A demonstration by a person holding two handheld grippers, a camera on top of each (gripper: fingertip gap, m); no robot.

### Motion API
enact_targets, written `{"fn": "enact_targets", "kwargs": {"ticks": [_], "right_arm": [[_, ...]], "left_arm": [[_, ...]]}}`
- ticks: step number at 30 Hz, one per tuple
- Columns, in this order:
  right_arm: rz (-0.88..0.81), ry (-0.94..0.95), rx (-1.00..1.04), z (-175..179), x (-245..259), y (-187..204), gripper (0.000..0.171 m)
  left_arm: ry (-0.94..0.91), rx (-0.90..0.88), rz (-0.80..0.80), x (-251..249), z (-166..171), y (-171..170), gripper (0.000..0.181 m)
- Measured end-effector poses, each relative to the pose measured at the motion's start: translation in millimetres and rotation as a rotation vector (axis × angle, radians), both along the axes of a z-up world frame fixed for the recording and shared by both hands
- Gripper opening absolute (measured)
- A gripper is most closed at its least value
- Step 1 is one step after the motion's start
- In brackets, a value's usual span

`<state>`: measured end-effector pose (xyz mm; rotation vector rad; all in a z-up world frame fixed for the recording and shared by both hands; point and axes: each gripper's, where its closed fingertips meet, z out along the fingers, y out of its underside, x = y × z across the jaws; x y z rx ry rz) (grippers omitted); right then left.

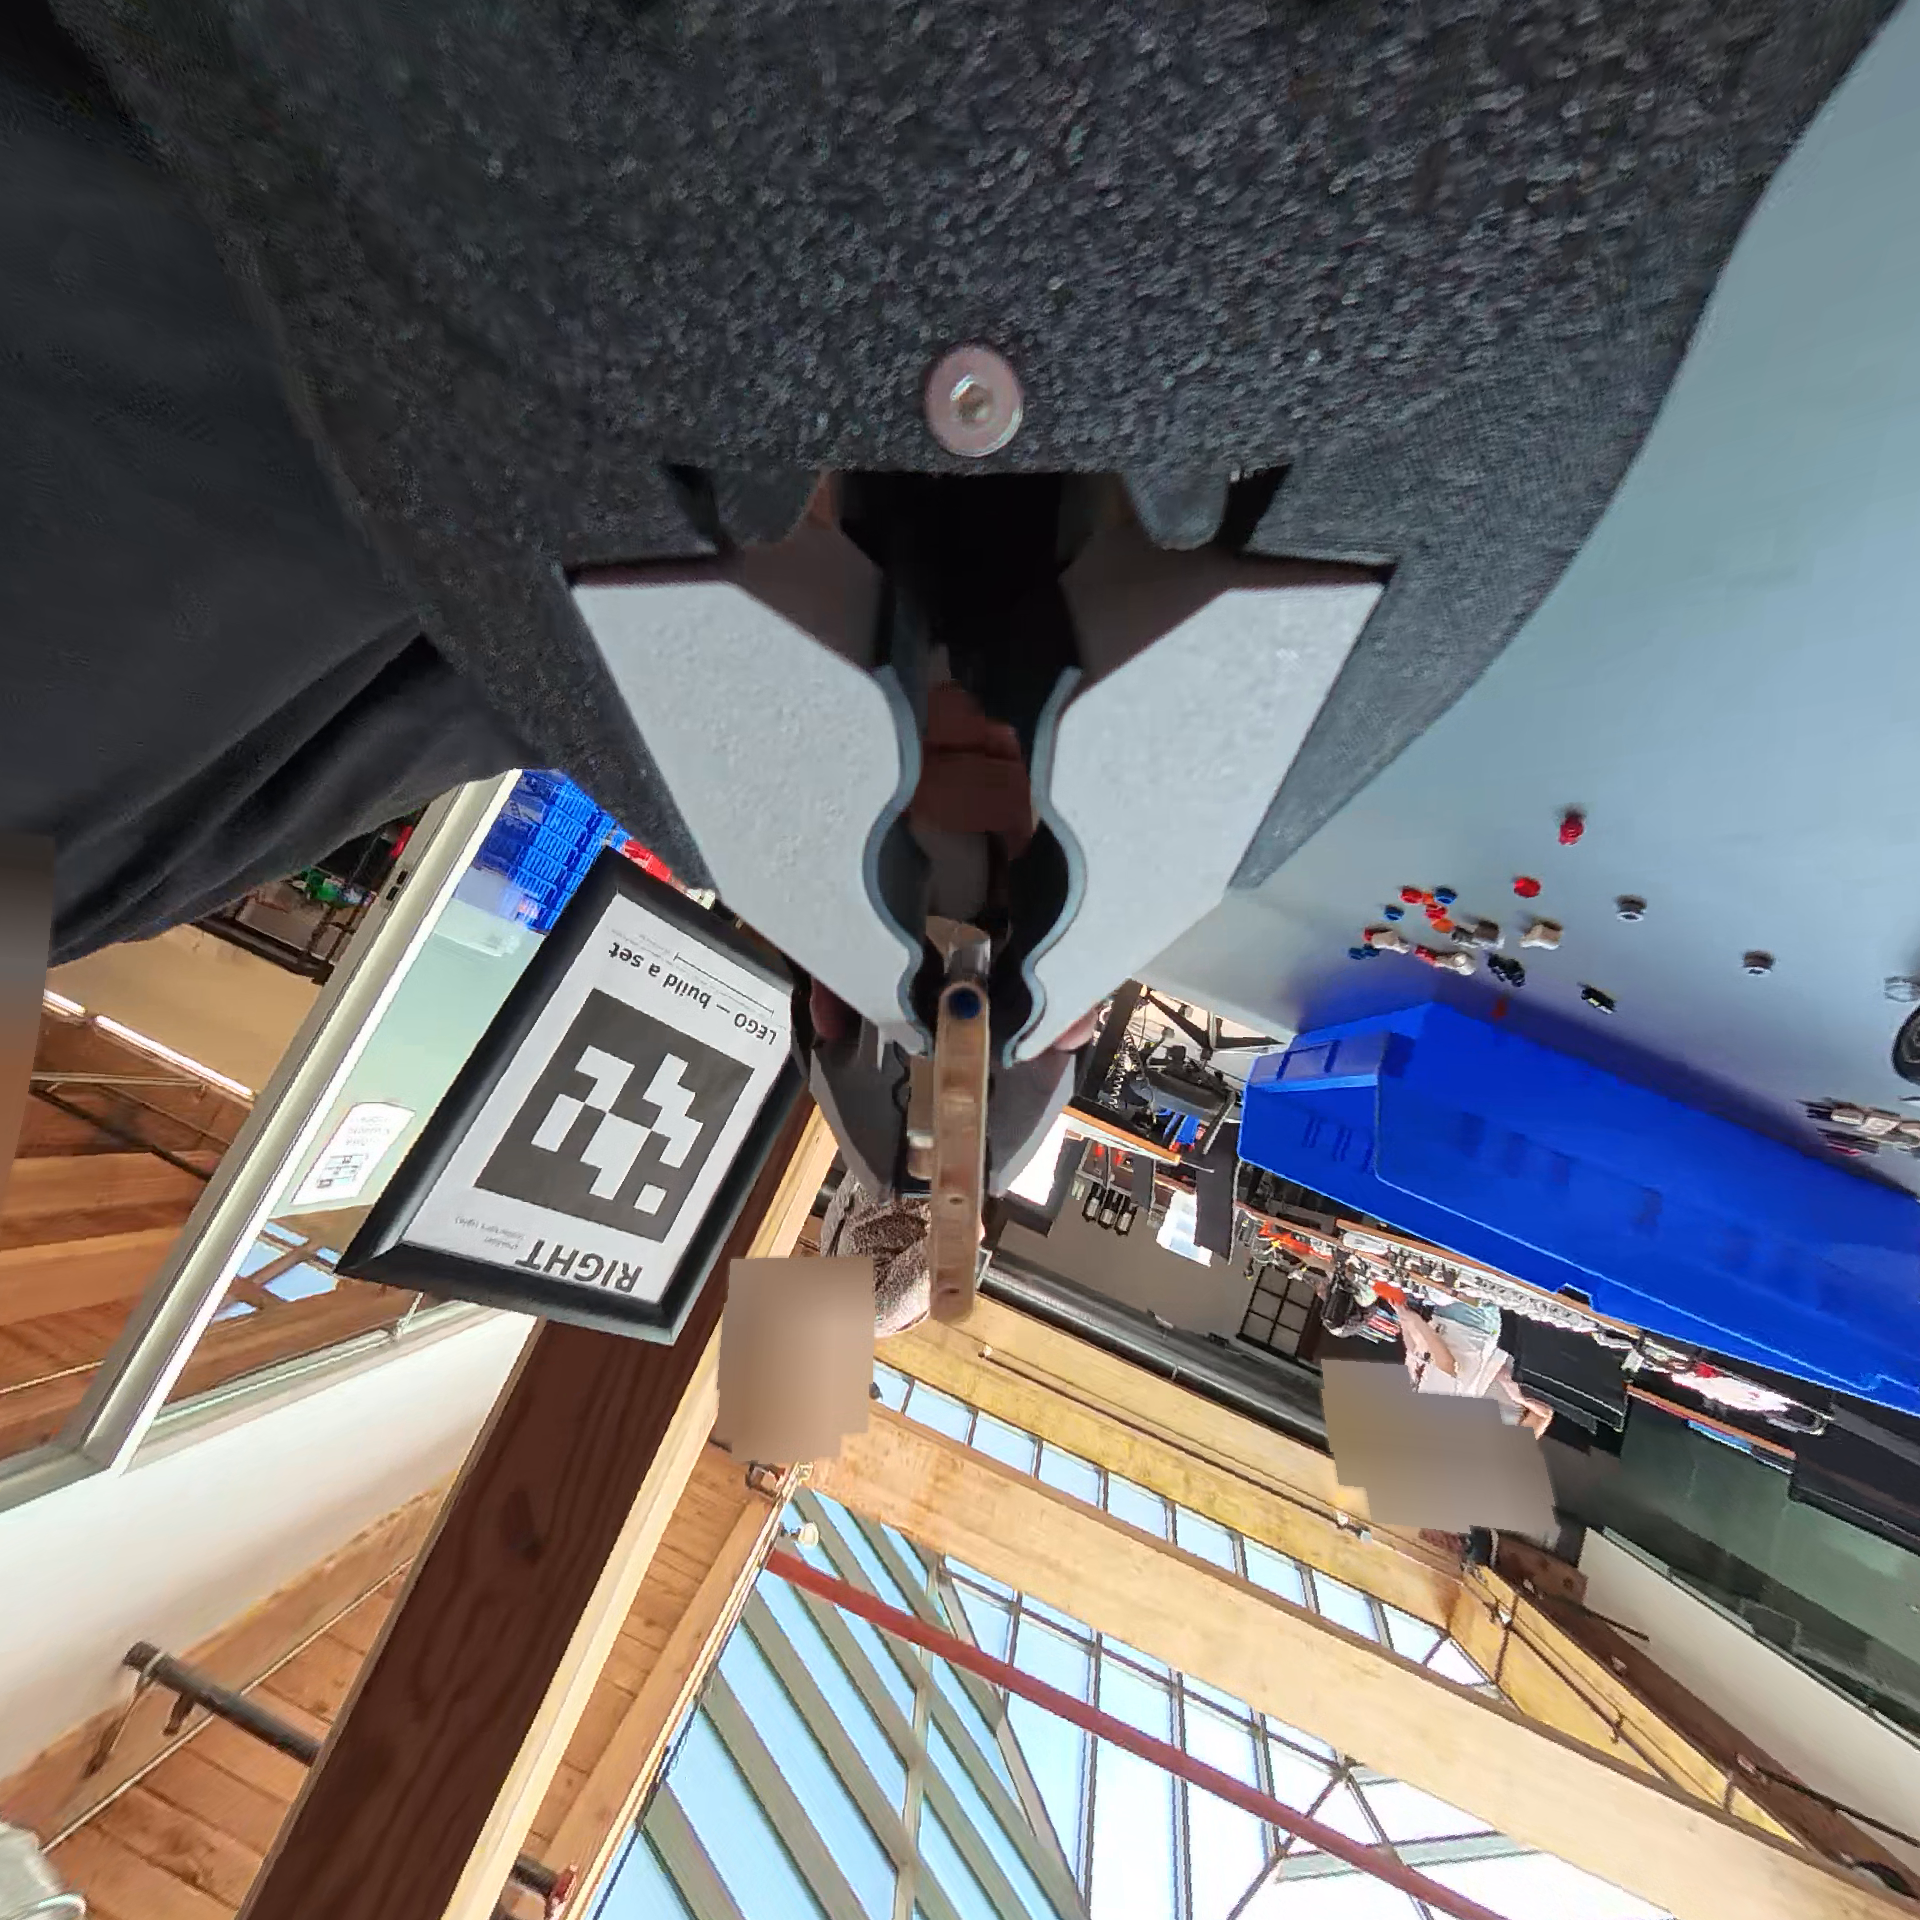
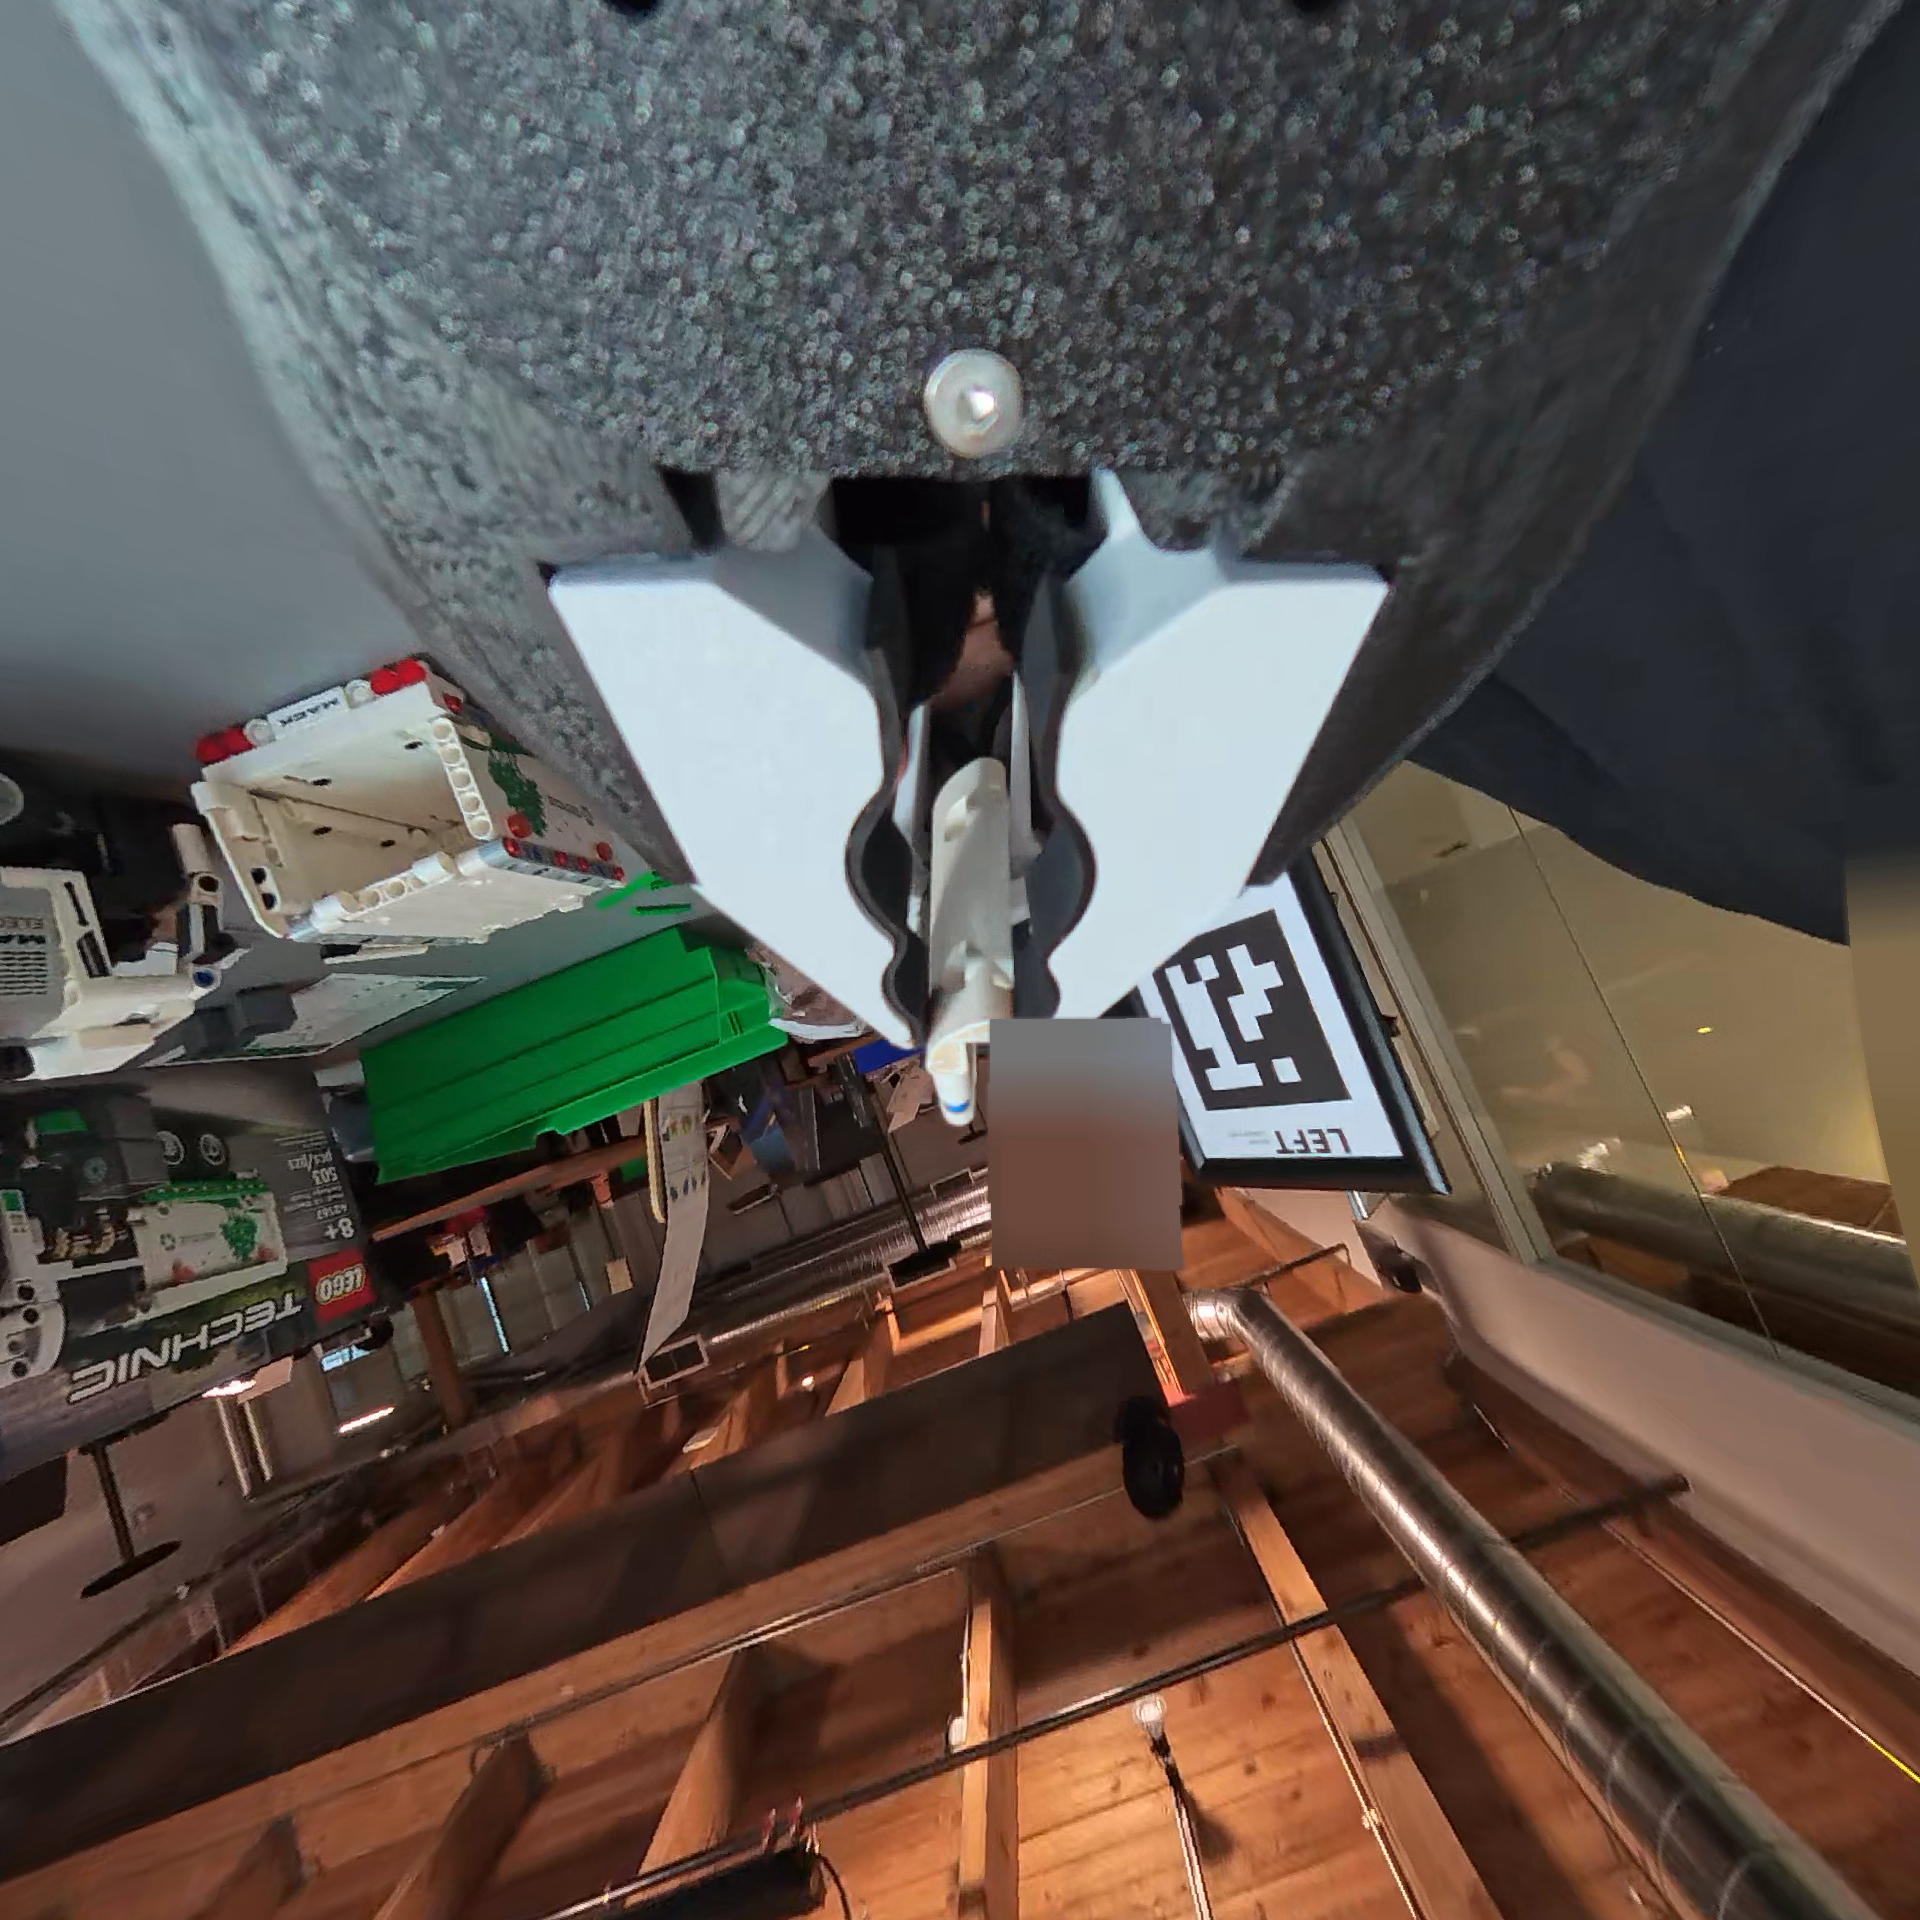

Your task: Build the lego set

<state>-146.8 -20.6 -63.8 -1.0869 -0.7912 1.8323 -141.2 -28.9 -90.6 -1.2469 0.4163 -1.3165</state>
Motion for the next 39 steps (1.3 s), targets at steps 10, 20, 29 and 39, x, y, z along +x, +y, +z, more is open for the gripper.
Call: {"fn": "enact_targets", "kwargs": {"ticks": [10,20,29,39], "right_arm": [[0.034,0.018,-0.006,-3,-9,-14,0.022],[-0.033,-0.019,0.053,0,-10,-13,0.011],[-0.171,-0.294,0.462,-18,-4,-8,0.009],[-0.087,-0.444,0.623,-36,-3,-23,0.009]], "left_arm": [[-0.09,0.066,0.068,1,11,-7,0.004],[0.147,0.225,0.281,10,4,-4,0.006],[0.318,0.258,0.232,-15,12,-7,0.016],[0.447,0.315,0.086,-5,-6,-18,0.006]]}}
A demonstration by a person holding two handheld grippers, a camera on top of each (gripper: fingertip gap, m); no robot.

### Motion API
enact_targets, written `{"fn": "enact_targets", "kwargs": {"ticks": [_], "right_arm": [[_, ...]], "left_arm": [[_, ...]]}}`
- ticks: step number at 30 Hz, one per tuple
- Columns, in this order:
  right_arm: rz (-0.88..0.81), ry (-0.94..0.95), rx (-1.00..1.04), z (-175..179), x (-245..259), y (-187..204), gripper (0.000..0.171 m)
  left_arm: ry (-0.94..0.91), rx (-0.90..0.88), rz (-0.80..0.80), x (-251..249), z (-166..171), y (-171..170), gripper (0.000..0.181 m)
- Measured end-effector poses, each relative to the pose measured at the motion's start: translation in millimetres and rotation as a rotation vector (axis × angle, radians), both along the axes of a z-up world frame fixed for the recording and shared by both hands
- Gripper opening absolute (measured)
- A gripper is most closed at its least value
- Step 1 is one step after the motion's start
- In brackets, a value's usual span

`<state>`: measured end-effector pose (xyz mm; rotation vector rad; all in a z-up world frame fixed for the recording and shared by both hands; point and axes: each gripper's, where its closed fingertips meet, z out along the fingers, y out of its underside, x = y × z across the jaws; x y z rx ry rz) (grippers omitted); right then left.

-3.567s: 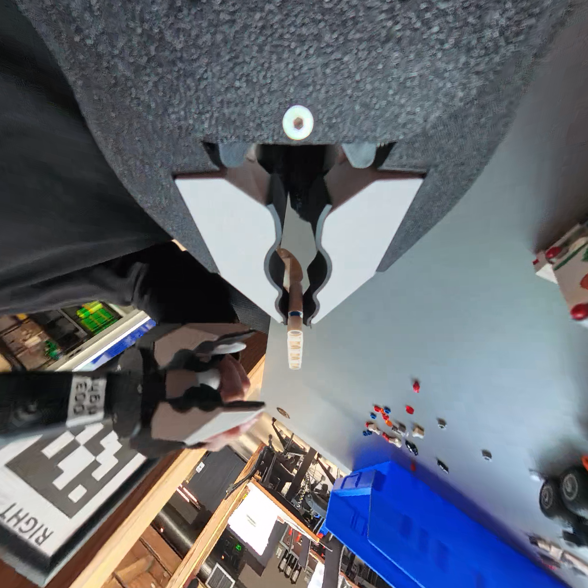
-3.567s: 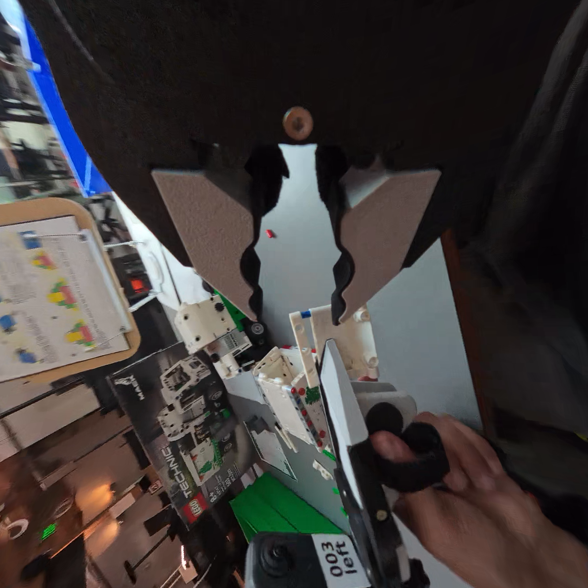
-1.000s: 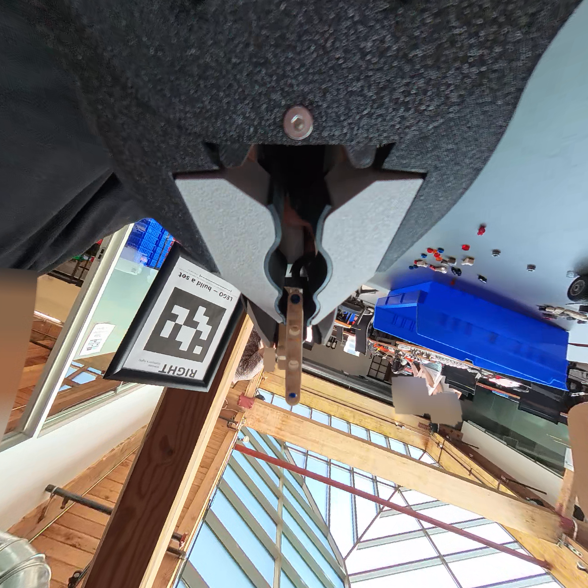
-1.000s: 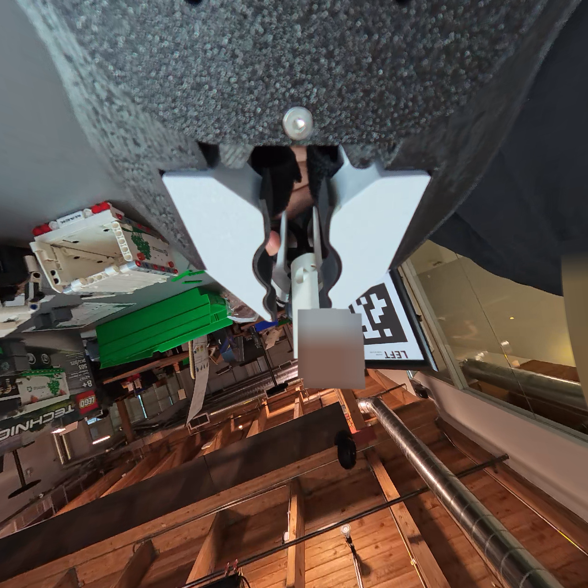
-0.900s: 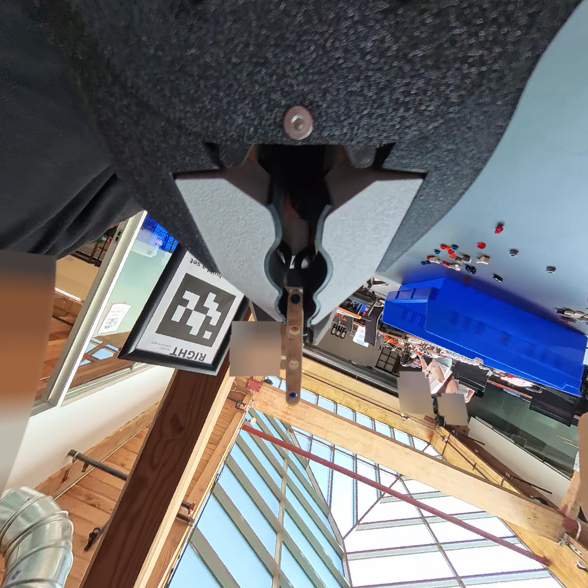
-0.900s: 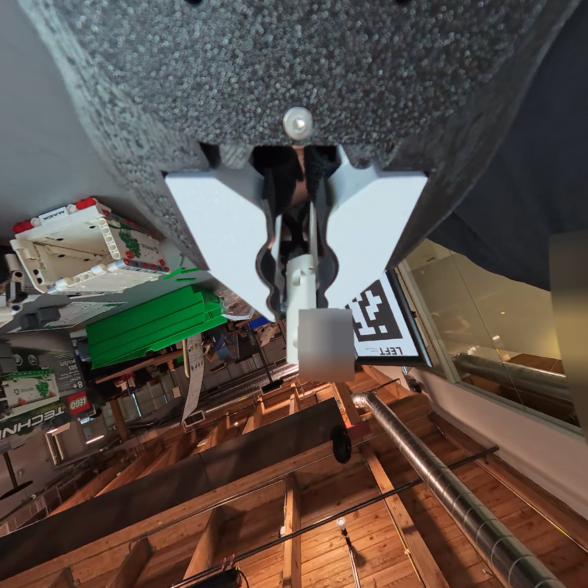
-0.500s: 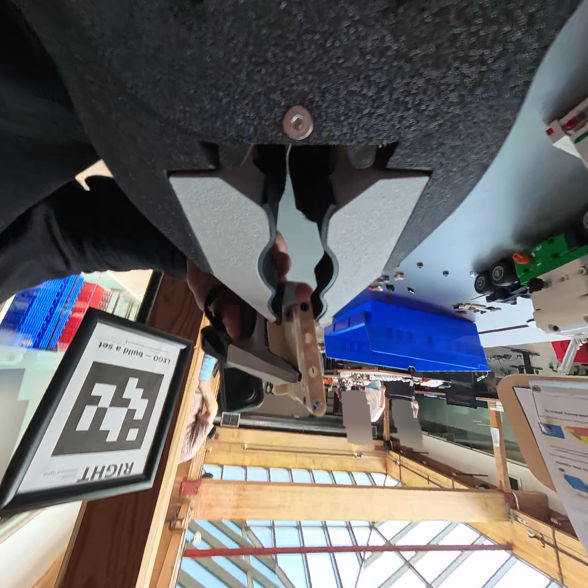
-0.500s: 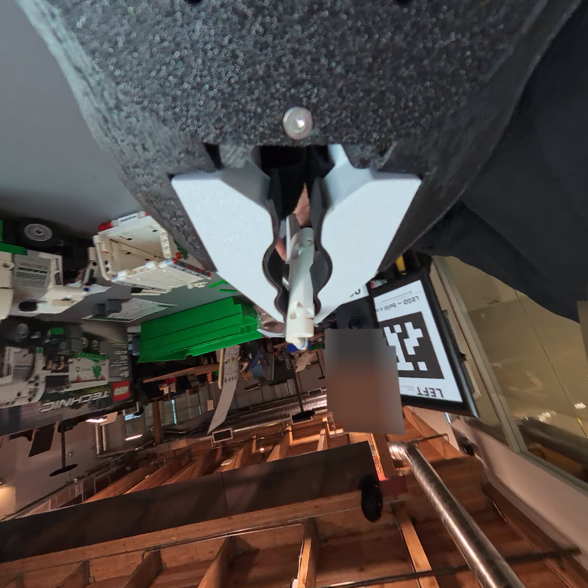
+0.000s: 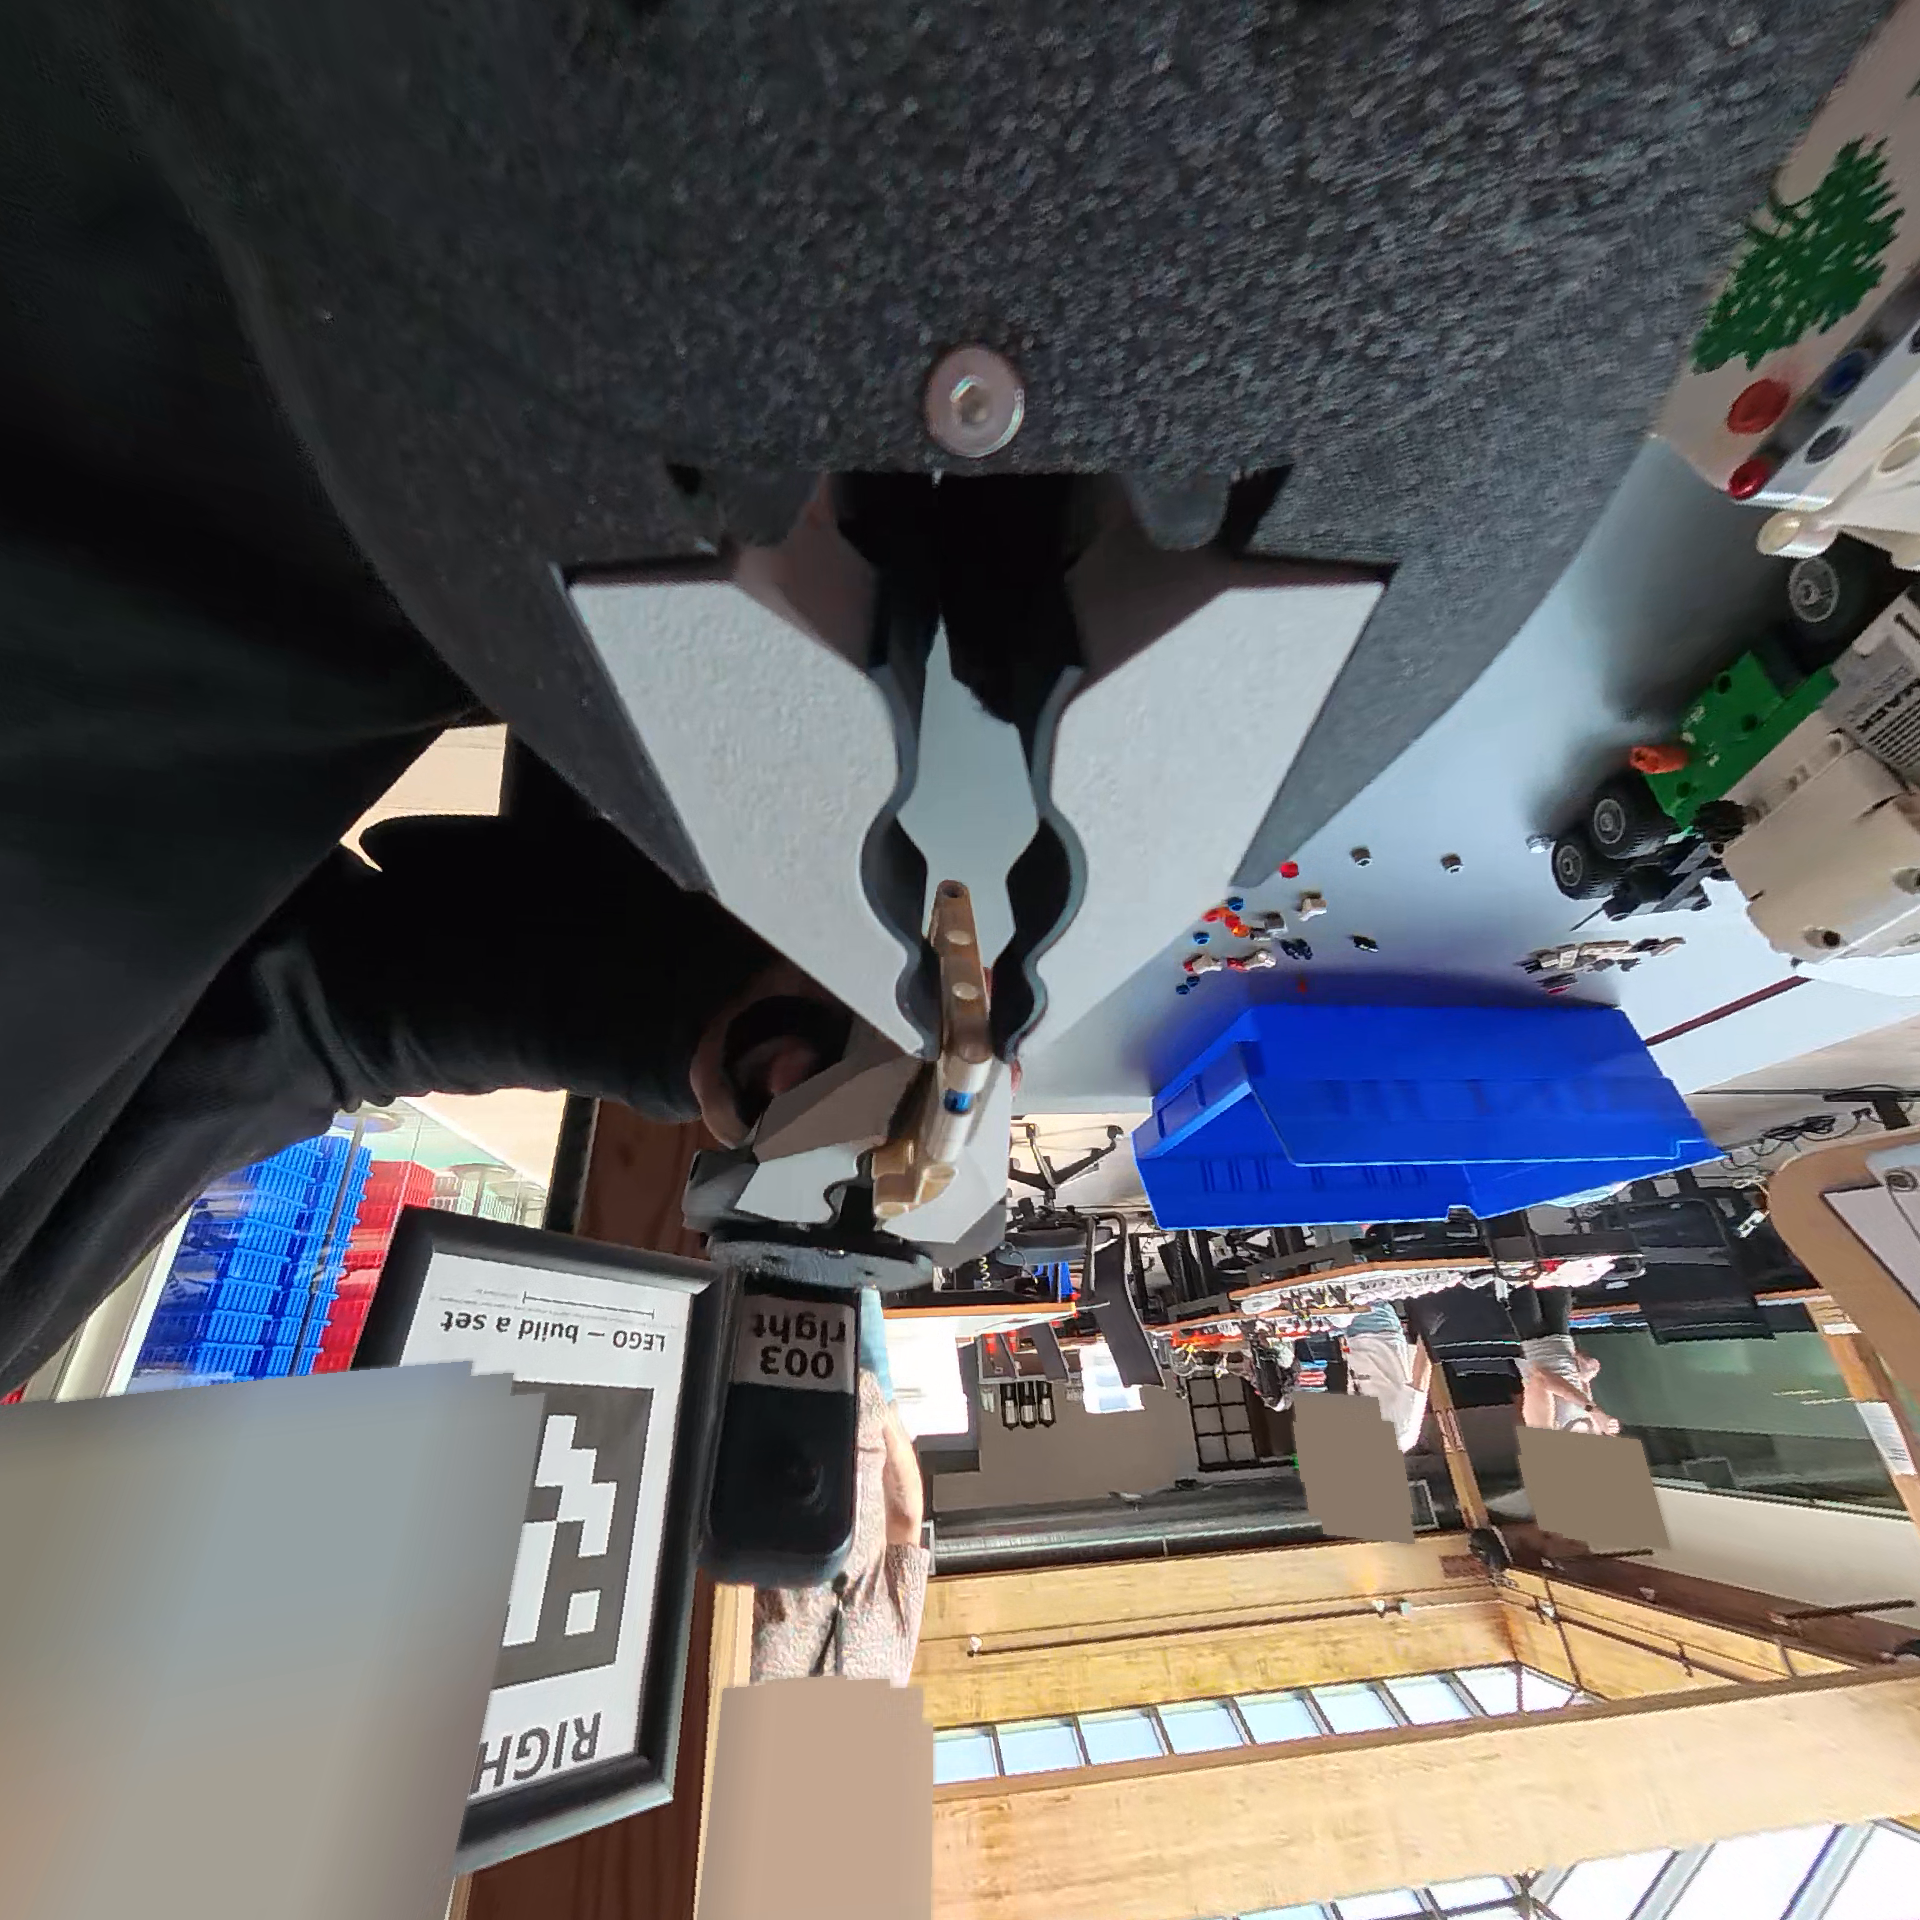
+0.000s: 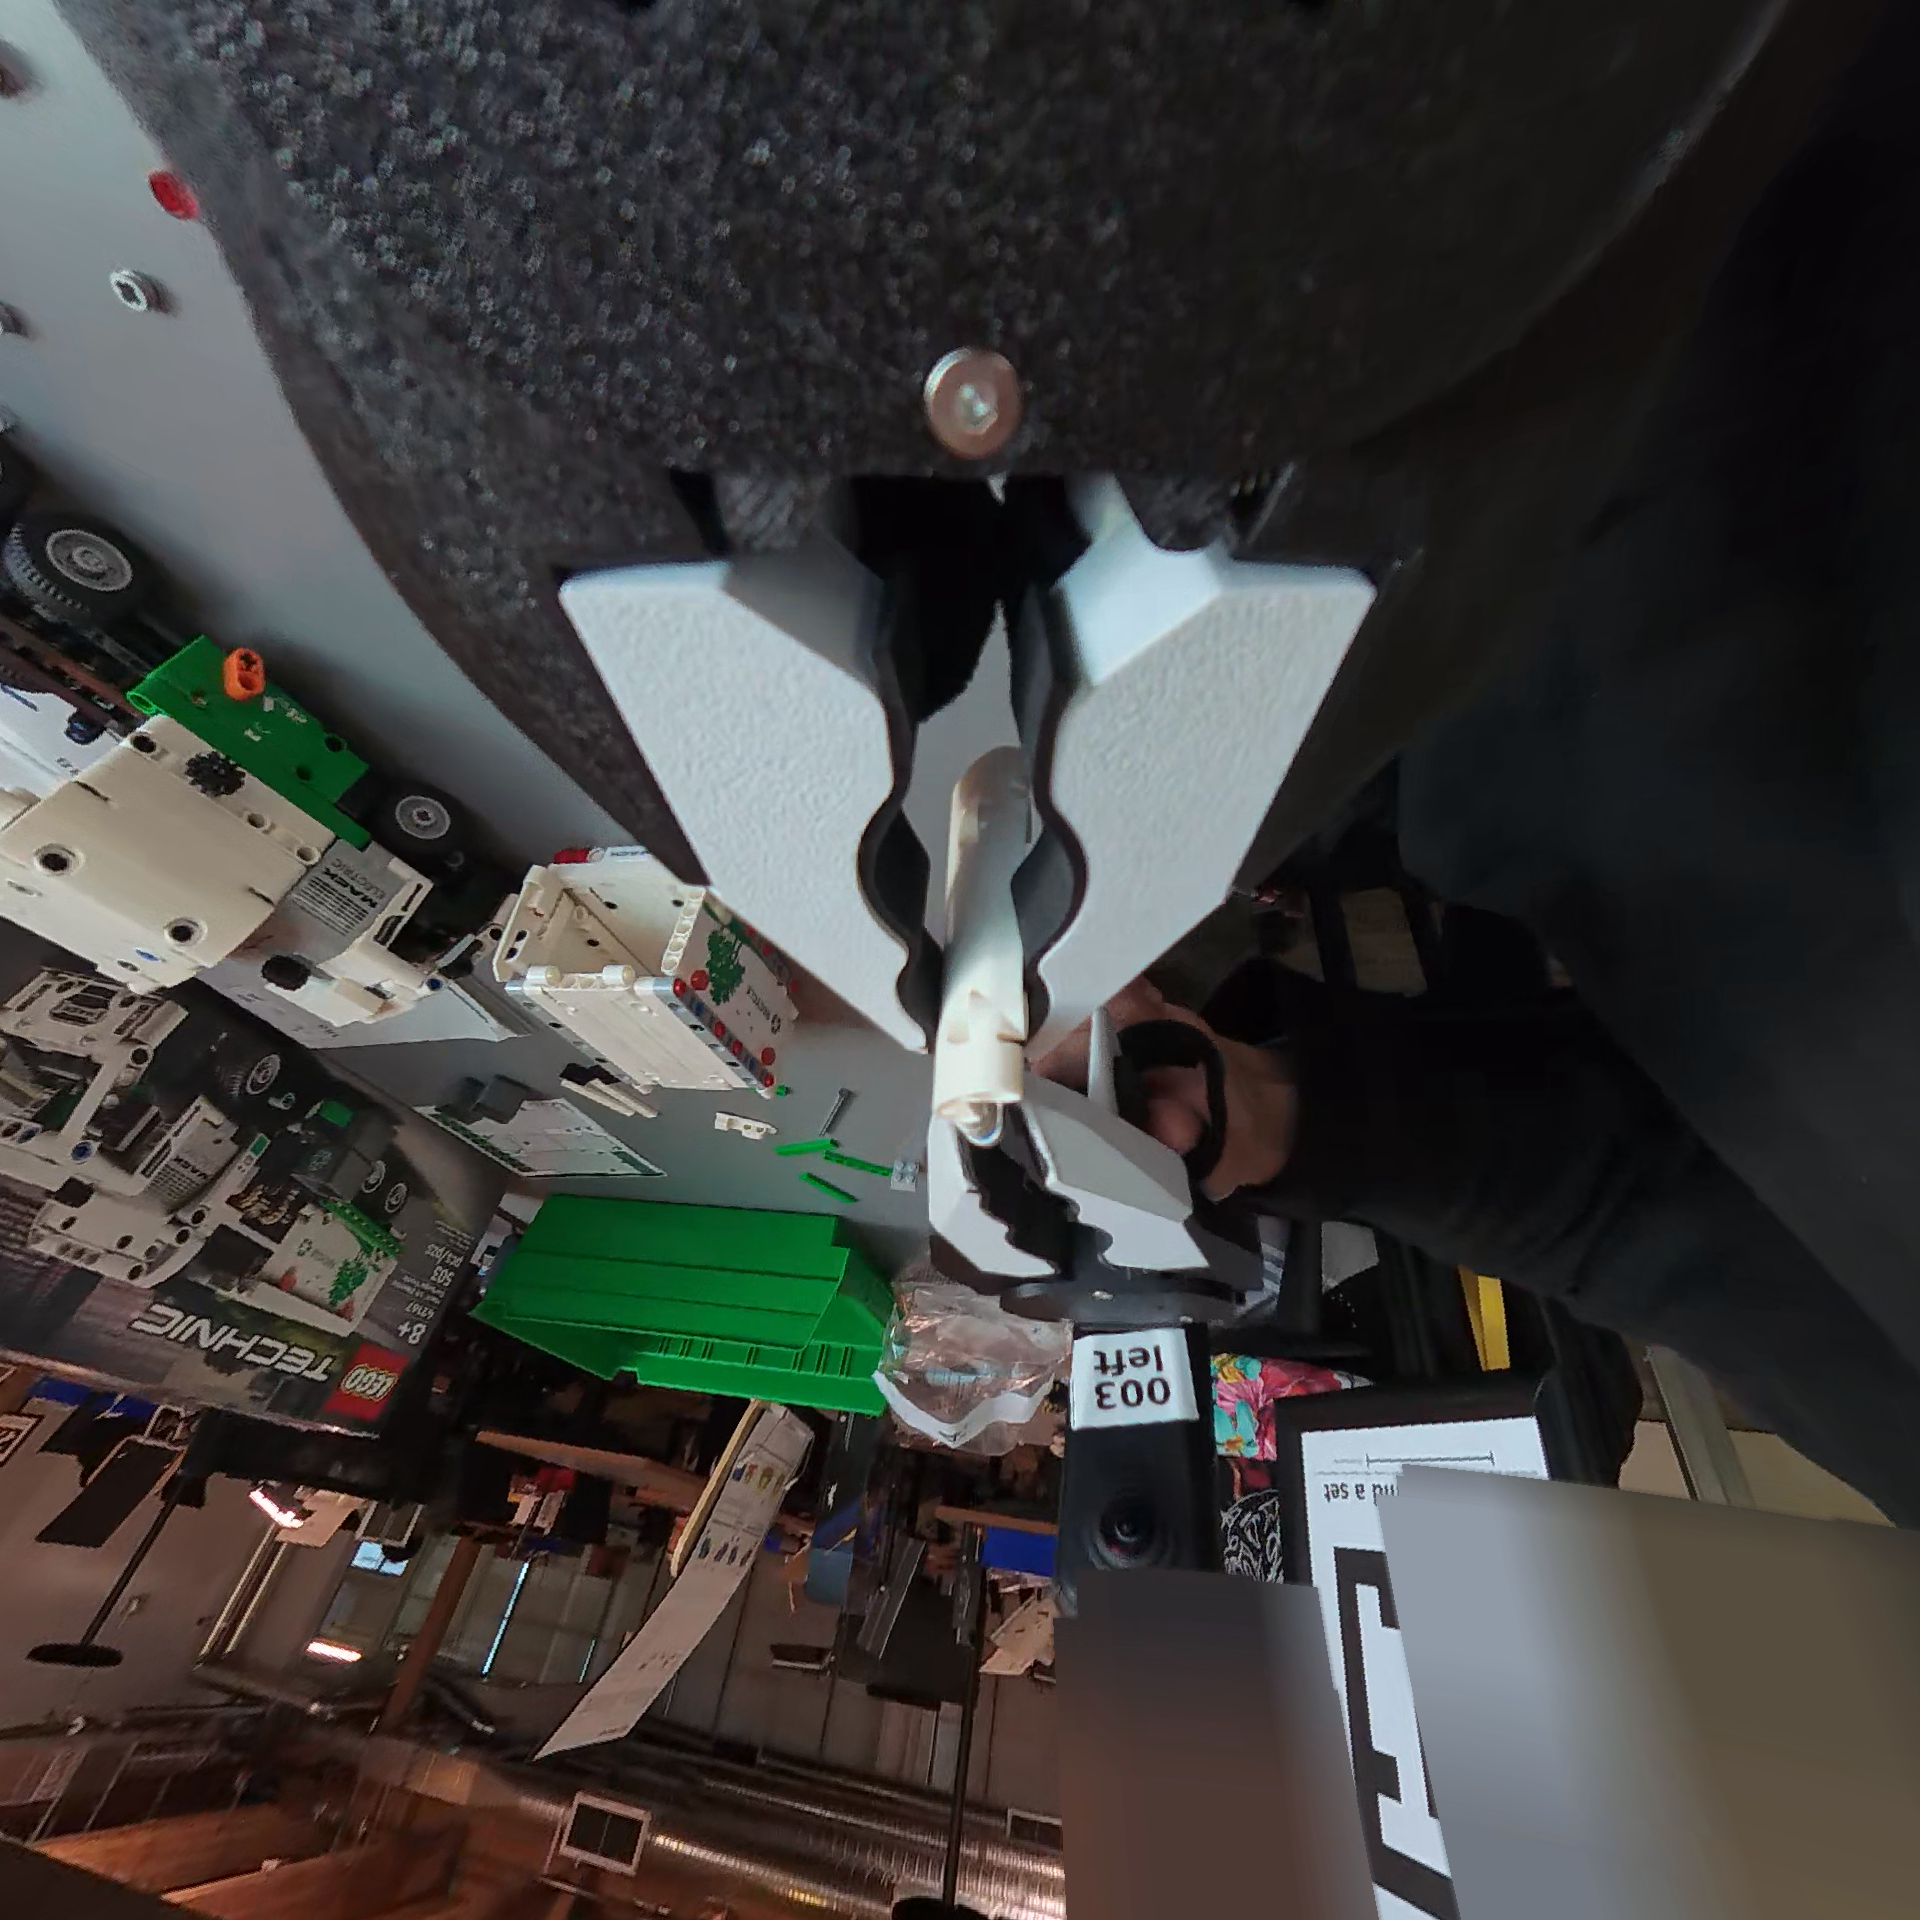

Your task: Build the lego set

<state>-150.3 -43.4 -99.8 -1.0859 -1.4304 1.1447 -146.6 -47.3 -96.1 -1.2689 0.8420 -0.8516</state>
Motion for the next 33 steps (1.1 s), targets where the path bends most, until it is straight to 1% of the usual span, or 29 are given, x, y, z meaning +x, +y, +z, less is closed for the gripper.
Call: {"fn": "enact_targets", "kwargs": {"ticks": [5,10,14,16,17,19,21,23,28,33], "right_arm": [[0.033,-0.099,0.029,-14,4,-3,0.009],[0.032,-0.173,0.043,-29,6,1,0.009],[0.016,-0.167,-0.055,-33,2,9,0.01],[0.014,-0.141,-0.078,-31,1,10,0.024],[0.018,-0.118,-0.092,-27,1,11,0.024],[0.021,-0.099,-0.096,-25,1,12,0.017],[0.0,-0.093,-0.051,-25,1,14,0.012],[-0.019,-0.137,0.019,-29,2,14,0.013],[-0.101,-0.353,0.372,-45,7,17,0.009],[-0.115,-0.479,0.478,-62,10,16,0.006]], "left_arm": [[0.162,0.04,-0.009,4,-15,-3,0.005],[0.255,0.052,0.023,6,-29,1,0.005],[0.201,-0.015,0.003,2,-32,9,0.005],[0.2,-0.043,0.011,-1,-36,15,0.005],[0.2,-0.051,0.009,-2,-38,16,0.005],[0.205,-0.064,0.002,-2,-40,15,0.005],[0.256,-0.06,0.013,-1,-47,15,0.005],[0.3,-0.049,0.025,-1,-51,16,0.005],[0.48,0.066,0.107,1,-59,17,0.005],[0.58,0.131,0.146,1,-66,16,0.005]]}}
